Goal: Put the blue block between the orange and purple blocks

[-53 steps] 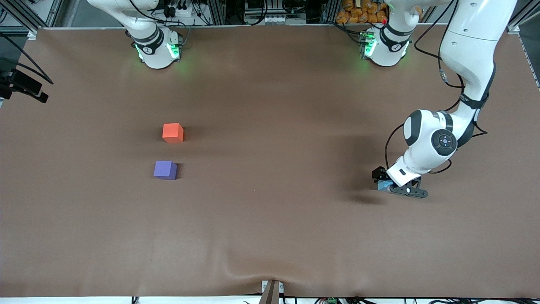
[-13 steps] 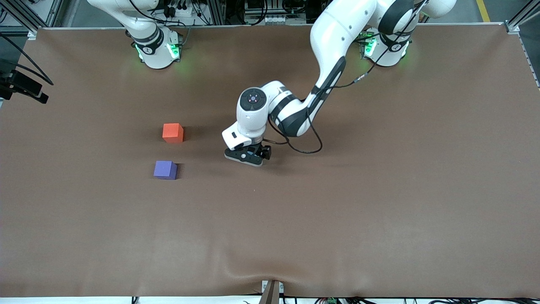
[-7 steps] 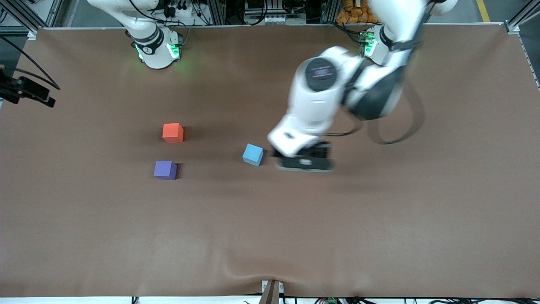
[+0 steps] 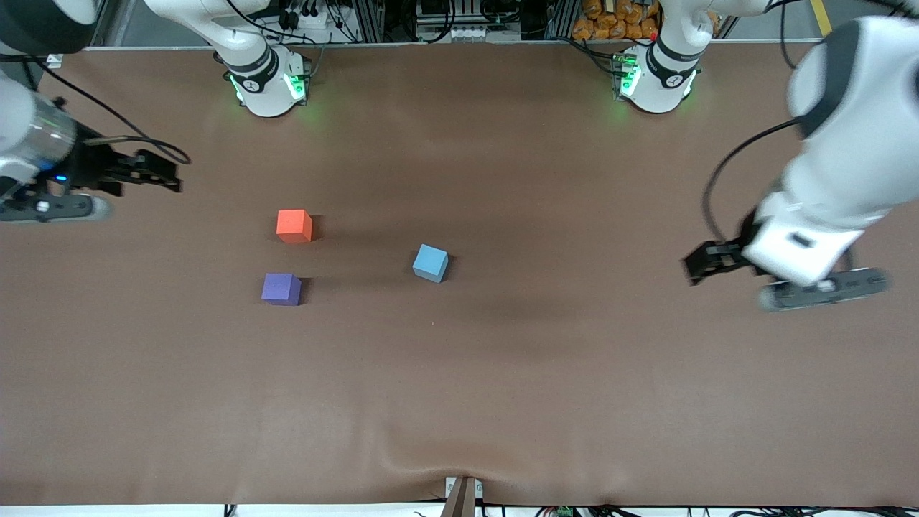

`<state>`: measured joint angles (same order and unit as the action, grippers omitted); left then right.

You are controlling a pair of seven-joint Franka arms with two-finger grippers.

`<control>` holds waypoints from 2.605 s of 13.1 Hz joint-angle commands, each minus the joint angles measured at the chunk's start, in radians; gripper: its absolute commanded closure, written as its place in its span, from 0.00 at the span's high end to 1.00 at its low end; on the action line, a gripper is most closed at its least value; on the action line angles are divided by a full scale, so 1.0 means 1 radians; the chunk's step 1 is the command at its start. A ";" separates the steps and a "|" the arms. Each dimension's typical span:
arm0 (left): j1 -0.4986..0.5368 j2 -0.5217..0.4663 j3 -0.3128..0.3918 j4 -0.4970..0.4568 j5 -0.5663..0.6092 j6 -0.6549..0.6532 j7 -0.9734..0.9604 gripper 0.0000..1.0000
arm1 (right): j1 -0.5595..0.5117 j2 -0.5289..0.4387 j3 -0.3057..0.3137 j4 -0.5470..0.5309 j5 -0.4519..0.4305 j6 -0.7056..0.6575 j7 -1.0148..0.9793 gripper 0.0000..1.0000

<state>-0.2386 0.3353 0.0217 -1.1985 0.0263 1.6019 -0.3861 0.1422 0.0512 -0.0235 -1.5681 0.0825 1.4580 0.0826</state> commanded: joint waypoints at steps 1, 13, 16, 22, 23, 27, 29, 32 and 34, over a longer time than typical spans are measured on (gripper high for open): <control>0.045 -0.065 -0.013 -0.043 0.020 -0.046 -0.002 1.00 | 0.086 0.076 -0.009 0.060 0.066 -0.007 0.170 1.00; 0.134 -0.145 -0.017 -0.050 0.003 -0.071 0.124 1.00 | 0.542 0.504 -0.009 0.049 0.094 0.505 0.631 1.00; 0.154 -0.160 -0.016 -0.079 0.003 -0.079 0.136 1.00 | 0.565 0.596 -0.010 0.049 0.060 0.605 0.631 1.00; 0.165 -0.267 -0.020 -0.217 -0.006 -0.050 0.158 1.00 | 0.556 0.639 -0.010 0.049 0.051 0.665 0.634 1.00; 0.165 -0.304 -0.020 -0.274 -0.006 -0.021 0.159 1.00 | 0.557 0.644 -0.010 0.049 0.055 0.670 0.637 1.00; 0.165 -0.361 -0.020 -0.355 -0.005 -0.008 0.161 1.00 | 0.553 0.647 -0.009 0.048 0.062 0.668 0.687 1.00; 0.163 -0.392 -0.022 -0.392 -0.005 -0.007 0.161 1.00 | 0.553 0.657 -0.009 0.049 0.063 0.670 0.703 1.00; 0.163 -0.412 -0.023 -0.405 -0.005 -0.010 0.162 1.00 | 0.554 0.664 -0.009 0.053 0.075 0.673 0.704 1.00; 0.162 -0.424 -0.026 -0.414 -0.005 -0.016 0.167 1.00 | 0.563 0.680 -0.009 0.056 0.083 0.688 0.704 1.00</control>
<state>-0.0782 -0.0459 0.0012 -1.5687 0.0253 1.5726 -0.2378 0.6935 0.7027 -0.0290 -1.5389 0.1478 2.1329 0.7736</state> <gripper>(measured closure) 0.000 0.000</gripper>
